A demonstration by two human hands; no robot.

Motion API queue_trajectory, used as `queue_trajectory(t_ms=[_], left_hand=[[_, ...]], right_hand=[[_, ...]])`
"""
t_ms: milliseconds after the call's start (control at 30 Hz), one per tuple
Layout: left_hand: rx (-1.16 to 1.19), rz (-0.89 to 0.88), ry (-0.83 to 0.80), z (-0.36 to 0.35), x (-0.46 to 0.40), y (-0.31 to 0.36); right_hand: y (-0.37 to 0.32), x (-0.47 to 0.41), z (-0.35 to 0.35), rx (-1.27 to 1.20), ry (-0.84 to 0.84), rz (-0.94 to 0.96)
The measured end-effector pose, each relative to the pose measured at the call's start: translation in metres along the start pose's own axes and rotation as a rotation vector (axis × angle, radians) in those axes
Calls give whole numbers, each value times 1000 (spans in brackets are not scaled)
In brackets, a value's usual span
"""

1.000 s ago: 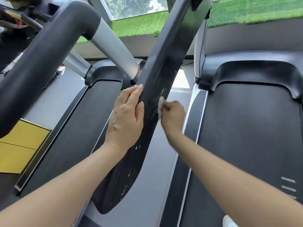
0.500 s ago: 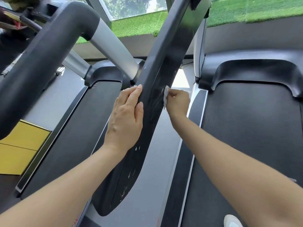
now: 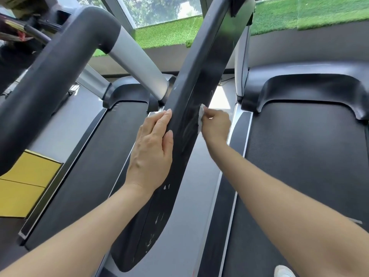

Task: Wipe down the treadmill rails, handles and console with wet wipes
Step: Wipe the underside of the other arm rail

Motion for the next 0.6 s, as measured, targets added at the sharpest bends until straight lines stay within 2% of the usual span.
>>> queue_trajectory(t_ms=[67,167,267,333,467,533,600], left_hand=[[7,-1,8,0,0,-1],[3,0,13,1,0,-1],[3,9,3,1,0,0],[2,10,0,1,0,0],[10,21,0,0,0,0],[17,18,4,1,0,0],[15,15,10,1,0,-1]], right_hand=[[-1,39,3,-30,-13,98],[1,101,4,-137,-126,262],[-8,97,9,-157,-113,350],[-20,62,5,-103,-54,324],[-12,-9,1,-27,16,-22],[-16,14,1,-42,2,23],[-21,57,0,-95,-39,200]])
Point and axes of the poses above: each hand's wrist, its own x-axis away from the middle knuckle, its own z-axis out of the back of the hand, y = z × x, the point moved 7 cm from there along -x, towards the middle knuckle, and after that the axes turned 15 degrees about -z, right-handed, at the moved point
